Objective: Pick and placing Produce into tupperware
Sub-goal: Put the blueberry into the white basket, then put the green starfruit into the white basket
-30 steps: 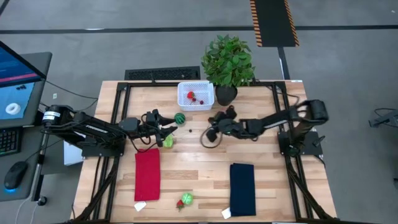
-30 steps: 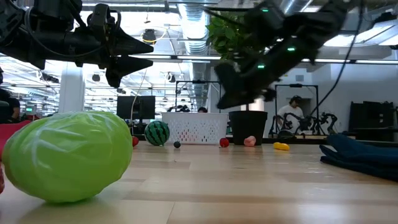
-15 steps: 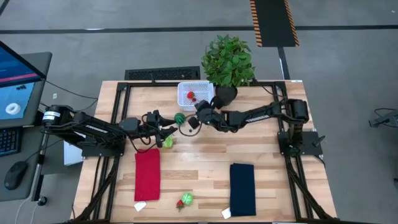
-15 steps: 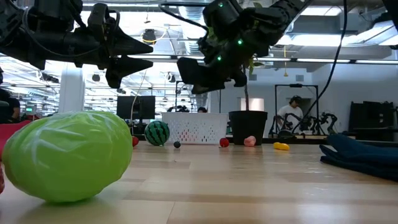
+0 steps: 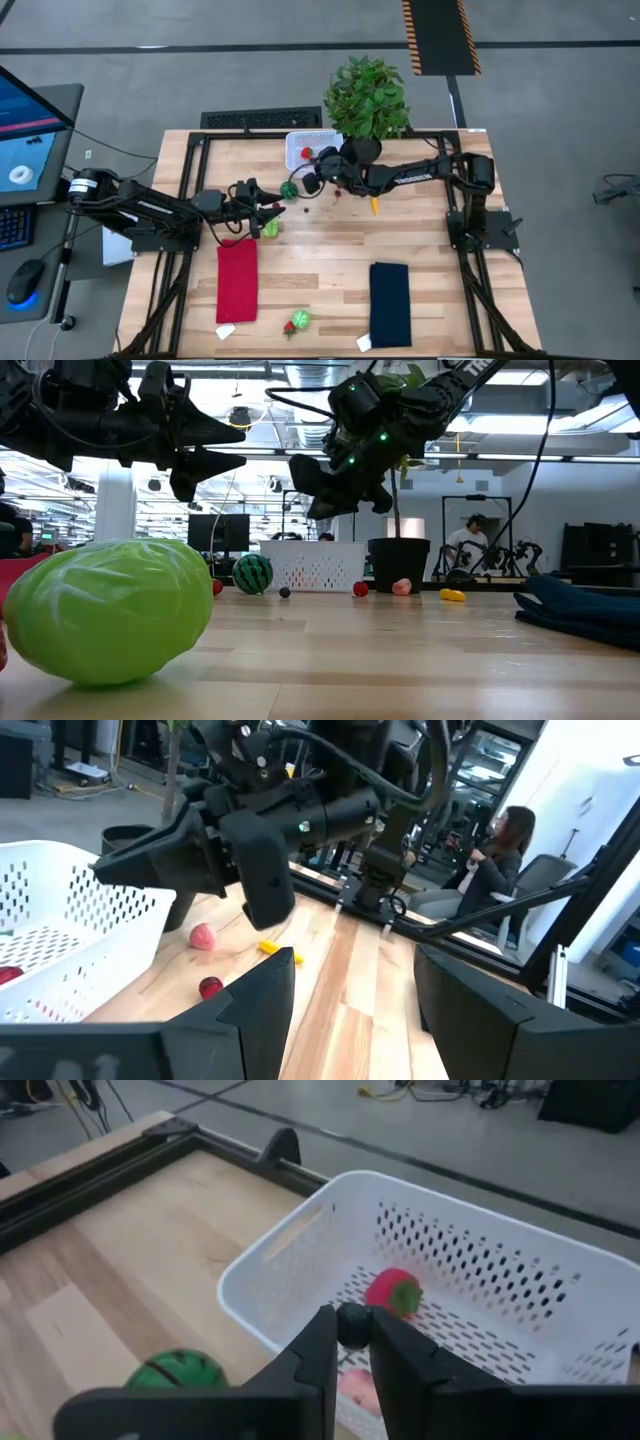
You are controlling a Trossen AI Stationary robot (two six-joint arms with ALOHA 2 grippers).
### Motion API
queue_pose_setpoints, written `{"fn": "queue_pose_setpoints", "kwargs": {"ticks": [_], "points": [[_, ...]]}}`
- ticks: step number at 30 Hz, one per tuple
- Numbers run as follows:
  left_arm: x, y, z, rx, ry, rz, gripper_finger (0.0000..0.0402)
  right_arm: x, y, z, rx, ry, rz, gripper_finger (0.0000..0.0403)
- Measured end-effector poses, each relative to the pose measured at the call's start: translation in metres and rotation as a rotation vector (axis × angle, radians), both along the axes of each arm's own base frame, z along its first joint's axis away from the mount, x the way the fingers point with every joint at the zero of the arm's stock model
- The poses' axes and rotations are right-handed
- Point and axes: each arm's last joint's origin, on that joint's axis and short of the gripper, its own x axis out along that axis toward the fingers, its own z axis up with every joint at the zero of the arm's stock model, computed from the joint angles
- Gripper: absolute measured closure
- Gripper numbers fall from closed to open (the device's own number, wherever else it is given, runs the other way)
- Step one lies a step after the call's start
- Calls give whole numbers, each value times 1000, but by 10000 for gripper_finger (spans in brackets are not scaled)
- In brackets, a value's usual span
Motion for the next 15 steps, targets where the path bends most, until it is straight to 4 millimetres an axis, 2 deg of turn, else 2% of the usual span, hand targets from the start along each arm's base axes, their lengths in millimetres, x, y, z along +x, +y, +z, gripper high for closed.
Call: {"fn": "queue_pose_setpoints", "kwargs": {"ticks": [8,15], "points": [[0,0,0,-1,0,7,205,0,-1,0,18,-16,-13,274],[0,0,0,-2,0,8,205,0,-1,0,12,-16,-12,215]]}}
